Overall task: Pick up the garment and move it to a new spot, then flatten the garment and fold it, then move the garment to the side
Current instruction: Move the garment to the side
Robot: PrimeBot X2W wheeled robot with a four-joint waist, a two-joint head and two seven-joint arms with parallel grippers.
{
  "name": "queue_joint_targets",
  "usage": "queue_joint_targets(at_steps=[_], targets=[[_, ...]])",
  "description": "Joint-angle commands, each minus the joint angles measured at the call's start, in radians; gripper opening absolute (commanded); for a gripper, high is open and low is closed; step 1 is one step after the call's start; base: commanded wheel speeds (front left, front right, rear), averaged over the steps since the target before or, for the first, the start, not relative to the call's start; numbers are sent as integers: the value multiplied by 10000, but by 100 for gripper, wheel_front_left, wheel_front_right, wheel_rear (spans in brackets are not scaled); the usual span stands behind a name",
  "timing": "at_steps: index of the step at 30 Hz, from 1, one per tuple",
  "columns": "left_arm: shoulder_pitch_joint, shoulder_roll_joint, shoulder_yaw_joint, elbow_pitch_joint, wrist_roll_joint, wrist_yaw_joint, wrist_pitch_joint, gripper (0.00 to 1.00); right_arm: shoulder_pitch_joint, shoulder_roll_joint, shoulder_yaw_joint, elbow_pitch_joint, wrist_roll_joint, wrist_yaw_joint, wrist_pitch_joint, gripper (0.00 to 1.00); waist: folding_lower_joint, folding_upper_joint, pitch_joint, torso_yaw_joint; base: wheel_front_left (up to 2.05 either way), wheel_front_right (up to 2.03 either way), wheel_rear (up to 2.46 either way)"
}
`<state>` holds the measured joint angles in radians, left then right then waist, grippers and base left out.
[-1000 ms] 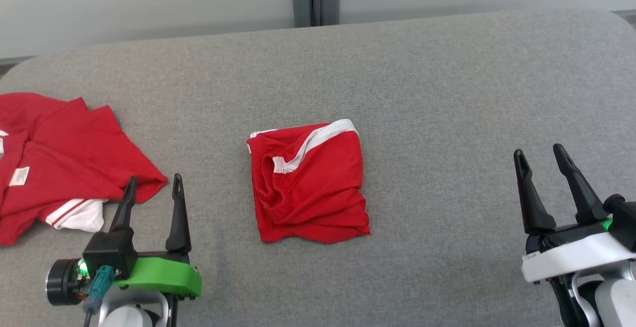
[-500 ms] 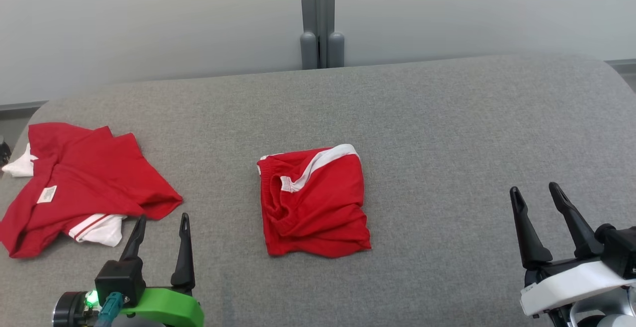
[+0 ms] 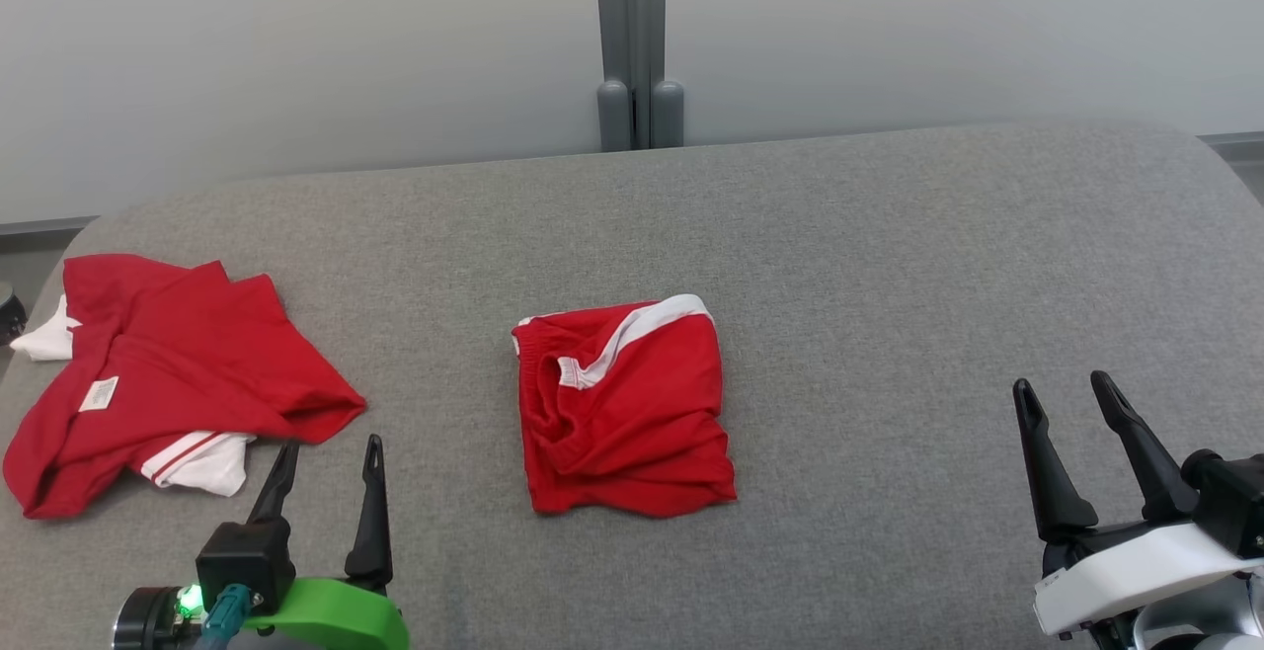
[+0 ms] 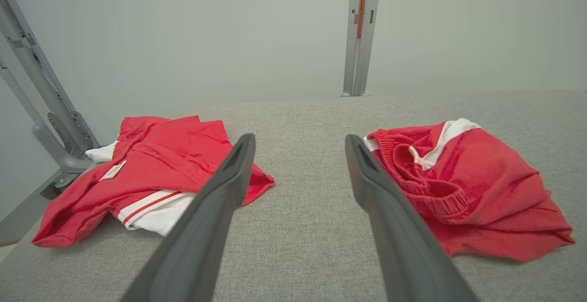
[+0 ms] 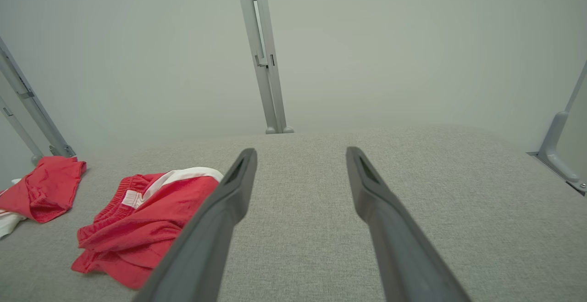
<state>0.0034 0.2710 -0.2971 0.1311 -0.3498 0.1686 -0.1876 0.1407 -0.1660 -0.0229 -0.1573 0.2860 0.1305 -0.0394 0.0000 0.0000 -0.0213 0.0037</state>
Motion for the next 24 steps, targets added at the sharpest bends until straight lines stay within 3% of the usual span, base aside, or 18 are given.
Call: queue_joint_targets(at_steps=[1,9,14,24], targets=[[37,43,-20,20,11,37,-86,100,129,44,-36,-47,-79,4,16,100,0,0,-4,7,0,0,0],[-346,3,-61,-92,28,52,-170,100,94,43,-127,-8,-111,4,111,100,0,0,248,203,0,0,0],[-994,-67,-92,-373,176,43,-284,100,-430,-38,-238,129,-185,4,225,100,0,0,1148,618,0,0,0],[-2618,-584,-416,-515,495,-195,-623,100,-2338,-342,834,1928,228,4,108,100,0,0,3054,1750,0,0,0]])
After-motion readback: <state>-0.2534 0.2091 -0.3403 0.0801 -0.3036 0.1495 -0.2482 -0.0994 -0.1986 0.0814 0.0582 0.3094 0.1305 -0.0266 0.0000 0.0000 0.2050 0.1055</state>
